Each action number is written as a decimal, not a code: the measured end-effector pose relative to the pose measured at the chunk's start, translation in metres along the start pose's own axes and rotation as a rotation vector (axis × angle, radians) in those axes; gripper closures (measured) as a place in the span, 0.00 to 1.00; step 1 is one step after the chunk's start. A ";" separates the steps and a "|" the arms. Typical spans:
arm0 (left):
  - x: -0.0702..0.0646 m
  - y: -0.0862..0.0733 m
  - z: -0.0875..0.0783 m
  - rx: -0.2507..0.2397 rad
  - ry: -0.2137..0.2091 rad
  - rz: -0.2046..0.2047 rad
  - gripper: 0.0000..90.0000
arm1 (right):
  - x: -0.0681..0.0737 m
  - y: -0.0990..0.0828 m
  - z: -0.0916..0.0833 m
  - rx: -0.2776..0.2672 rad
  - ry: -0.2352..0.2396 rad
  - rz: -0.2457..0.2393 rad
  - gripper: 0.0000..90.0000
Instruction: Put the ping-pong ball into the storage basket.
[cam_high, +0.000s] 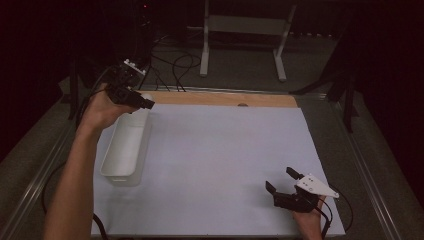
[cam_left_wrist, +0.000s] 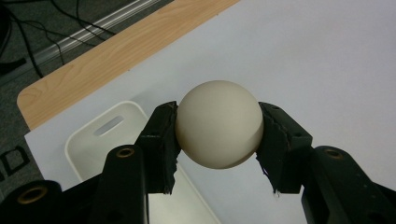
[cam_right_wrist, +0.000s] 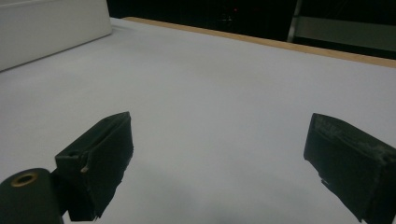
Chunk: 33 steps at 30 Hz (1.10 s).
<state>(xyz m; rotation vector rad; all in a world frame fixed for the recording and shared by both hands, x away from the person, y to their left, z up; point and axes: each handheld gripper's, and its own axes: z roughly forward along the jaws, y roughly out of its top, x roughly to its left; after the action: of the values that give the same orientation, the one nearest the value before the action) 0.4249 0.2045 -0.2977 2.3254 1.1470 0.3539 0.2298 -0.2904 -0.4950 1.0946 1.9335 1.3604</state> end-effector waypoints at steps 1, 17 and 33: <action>0.001 -0.001 0.000 0.001 0.002 -0.001 0.57 | 0.000 0.000 0.000 0.000 0.000 0.000 0.09; 0.008 -0.013 0.001 0.012 0.006 -0.024 0.57 | 0.000 0.000 0.000 -0.001 0.000 -0.001 0.09; 0.017 -0.027 0.004 0.033 0.009 -0.047 0.57 | 0.000 0.000 0.000 0.000 -0.001 -0.002 0.09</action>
<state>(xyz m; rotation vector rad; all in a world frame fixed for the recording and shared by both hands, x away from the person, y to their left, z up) 0.4193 0.2304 -0.3161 2.3230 1.2191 0.3313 0.2295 -0.2900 -0.4948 1.0928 1.9328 1.3588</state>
